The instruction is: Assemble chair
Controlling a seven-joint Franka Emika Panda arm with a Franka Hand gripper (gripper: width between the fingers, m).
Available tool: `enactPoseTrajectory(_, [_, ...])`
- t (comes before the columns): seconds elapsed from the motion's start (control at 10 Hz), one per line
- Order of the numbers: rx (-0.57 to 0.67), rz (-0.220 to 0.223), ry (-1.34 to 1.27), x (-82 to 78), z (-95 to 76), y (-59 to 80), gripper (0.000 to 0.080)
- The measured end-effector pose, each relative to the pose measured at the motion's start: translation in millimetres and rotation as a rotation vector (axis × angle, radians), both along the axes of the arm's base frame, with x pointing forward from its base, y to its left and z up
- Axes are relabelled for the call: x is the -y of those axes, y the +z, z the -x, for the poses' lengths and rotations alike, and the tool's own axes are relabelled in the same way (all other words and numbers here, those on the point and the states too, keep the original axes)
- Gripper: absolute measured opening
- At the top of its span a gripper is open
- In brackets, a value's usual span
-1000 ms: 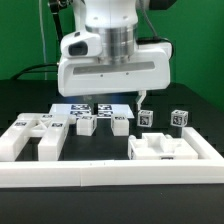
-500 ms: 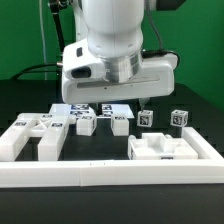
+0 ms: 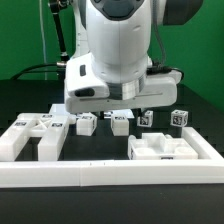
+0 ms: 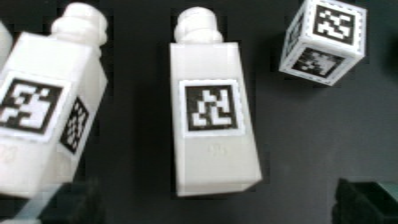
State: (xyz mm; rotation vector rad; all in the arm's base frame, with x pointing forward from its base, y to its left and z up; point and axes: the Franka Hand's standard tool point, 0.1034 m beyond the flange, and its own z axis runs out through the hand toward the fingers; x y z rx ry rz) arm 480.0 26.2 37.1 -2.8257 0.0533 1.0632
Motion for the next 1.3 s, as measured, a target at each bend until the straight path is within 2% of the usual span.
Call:
enactPoseTrajectory(0.1, [-0.004,0.023,-0.004,-0.5,2.3,-1.8,0.0649])
enactPoseTrajectory(0.3, [0.012,0.020,0.001,4.0,0.8,-5.3,0.0649])
enactPoseTrajectory(0.7, [-0.004,0.020,0.007,1.5,4.2,-9.6,0.0649])
enactPoseTrajectory(0.9, [-0.154,0.005,0.018,-0.5,14.9,-13.3,0.0649])
enactPoseTrajectory(1.1, [-0.157,0.003,0.022,-1.8,8.0,-21.5,0.0649])
enactPoseTrajectory(1.3, [-0.155,0.004,0.023,-2.2,9.4,-25.0,0.0649])
